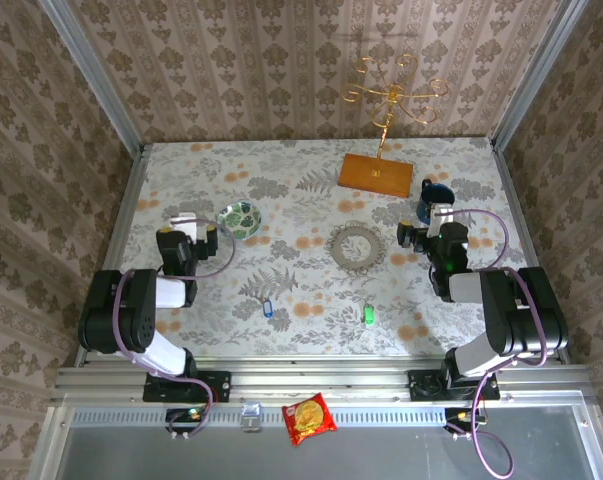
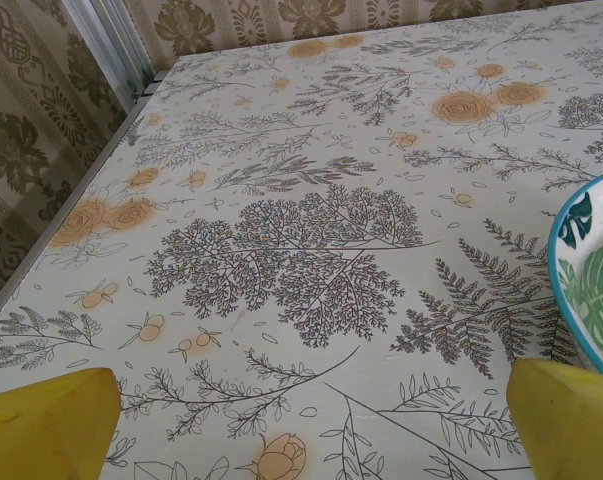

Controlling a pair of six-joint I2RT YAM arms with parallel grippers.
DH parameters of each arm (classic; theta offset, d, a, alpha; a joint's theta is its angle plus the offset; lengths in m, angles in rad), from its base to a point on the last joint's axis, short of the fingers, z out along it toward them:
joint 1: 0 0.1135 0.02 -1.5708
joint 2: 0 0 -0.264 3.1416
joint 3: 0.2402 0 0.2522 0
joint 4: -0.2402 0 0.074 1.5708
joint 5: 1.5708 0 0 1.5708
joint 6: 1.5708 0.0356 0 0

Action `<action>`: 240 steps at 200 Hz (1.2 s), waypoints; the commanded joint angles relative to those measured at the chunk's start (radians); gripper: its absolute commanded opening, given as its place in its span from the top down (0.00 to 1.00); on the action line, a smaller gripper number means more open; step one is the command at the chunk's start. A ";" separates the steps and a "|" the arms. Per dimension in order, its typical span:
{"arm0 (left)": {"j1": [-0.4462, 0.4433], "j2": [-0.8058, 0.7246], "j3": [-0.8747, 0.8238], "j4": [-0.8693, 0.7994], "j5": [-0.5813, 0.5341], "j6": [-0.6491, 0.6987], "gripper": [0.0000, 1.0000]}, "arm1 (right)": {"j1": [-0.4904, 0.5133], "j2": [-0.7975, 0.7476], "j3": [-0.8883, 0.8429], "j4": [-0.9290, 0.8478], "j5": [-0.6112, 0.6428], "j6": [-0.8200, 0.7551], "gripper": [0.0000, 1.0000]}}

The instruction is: Put the keys on the keyring

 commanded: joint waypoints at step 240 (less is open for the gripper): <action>0.020 -0.065 -0.019 0.032 0.049 -0.004 0.00 | 0.004 -0.105 0.048 -0.154 0.033 -0.007 0.12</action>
